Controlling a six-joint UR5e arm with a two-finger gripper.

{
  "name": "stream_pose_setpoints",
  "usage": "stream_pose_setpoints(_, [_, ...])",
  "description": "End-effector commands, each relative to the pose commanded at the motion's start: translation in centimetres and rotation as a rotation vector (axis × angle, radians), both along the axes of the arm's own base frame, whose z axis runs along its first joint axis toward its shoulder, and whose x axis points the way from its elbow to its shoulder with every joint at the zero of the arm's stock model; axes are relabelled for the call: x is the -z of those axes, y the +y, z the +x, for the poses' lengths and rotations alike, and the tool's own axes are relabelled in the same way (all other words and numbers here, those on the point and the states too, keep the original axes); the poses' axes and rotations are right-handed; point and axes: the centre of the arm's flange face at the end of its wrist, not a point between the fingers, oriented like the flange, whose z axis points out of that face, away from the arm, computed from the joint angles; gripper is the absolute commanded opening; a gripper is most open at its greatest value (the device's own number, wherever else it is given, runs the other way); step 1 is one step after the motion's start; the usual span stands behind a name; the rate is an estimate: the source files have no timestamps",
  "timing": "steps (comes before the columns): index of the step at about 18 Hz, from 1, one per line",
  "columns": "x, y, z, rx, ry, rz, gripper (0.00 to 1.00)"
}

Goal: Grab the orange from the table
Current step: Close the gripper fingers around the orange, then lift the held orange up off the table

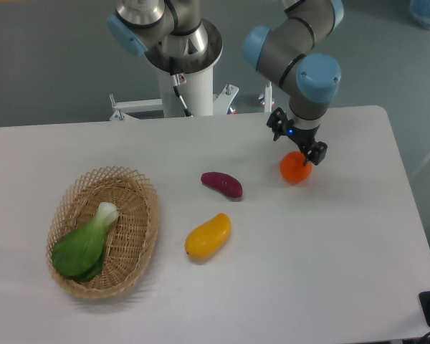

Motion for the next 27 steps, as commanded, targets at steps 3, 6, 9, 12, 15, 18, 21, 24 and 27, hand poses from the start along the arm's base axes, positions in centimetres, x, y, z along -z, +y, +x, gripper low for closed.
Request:
stream_pose_setpoints(3, [1.3,0.3,-0.5,-0.012,0.031,0.011,1.0])
stream_pose_setpoints(6, [2.0,0.3,-0.2,-0.008,0.024,0.007,1.0])
stream_pose_setpoints(9, [2.4,0.4,-0.2,-0.008,0.026,0.008,1.0])
stream_pose_setpoints(12, [2.9,0.4,0.2,-0.006,0.019,0.005,1.0])
stream_pose_setpoints(15, [3.6,0.4,0.4,-0.003,0.026,0.008,1.0])
stream_pose_setpoints(18, [4.1,0.5,0.3,-0.003,0.035,0.011,1.0])
stream_pose_setpoints(21, [4.5,0.7,0.5,0.0,0.042,0.014,1.0])
stream_pose_setpoints(24, [4.7,0.9,0.6,-0.017,0.04,0.014,0.92])
stream_pose_setpoints(27, [4.7,0.9,0.6,-0.017,0.04,0.014,0.81])
